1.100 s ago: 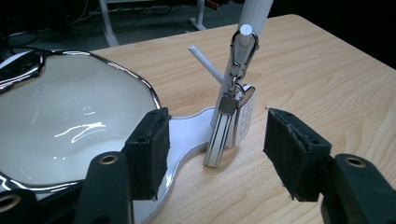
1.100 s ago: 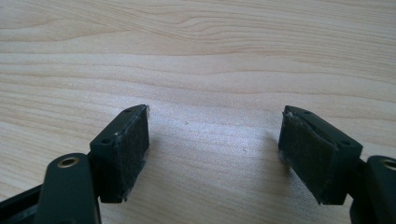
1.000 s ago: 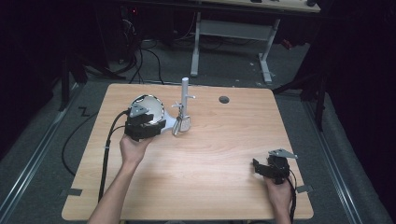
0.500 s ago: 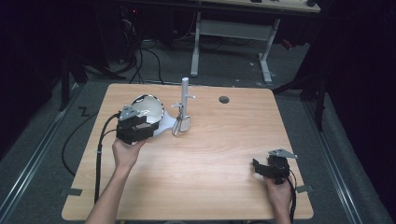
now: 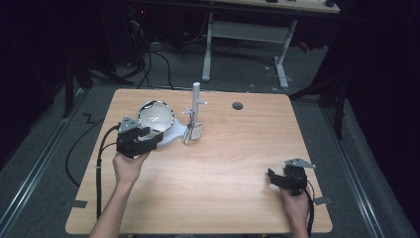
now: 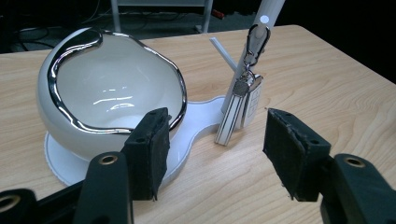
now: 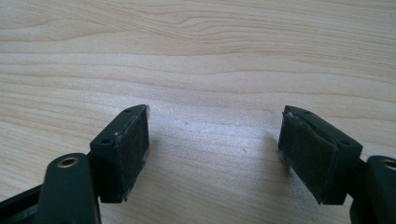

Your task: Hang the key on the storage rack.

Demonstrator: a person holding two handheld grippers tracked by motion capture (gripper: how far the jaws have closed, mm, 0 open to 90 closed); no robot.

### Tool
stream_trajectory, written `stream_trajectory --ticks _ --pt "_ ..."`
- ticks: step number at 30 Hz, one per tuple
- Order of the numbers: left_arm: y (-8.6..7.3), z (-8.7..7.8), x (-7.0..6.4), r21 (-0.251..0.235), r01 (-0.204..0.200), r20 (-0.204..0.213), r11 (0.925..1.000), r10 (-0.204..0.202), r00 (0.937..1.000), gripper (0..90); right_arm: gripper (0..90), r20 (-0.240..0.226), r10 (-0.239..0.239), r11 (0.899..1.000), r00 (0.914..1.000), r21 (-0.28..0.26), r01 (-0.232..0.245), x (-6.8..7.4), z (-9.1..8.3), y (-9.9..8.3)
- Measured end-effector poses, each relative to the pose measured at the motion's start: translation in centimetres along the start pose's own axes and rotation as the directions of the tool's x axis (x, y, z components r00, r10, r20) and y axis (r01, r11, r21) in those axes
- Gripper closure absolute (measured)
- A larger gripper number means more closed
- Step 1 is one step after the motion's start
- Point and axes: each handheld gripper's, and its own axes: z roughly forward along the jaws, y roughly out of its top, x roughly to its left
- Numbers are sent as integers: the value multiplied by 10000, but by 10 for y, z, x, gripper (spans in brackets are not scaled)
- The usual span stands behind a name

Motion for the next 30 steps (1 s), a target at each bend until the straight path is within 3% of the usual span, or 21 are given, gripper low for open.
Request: stream_trajectory --ticks 11,30 --pt "-8 -13 3 5 67 -55 10000 -67 10000 408 246 1 1 10000 10000 2 -1 0 0 0" --pt "-32 -33 12 -91 515 -241 9986 -517 9984 408 246 4 8 10000 10000 1 -8 0 0 0"
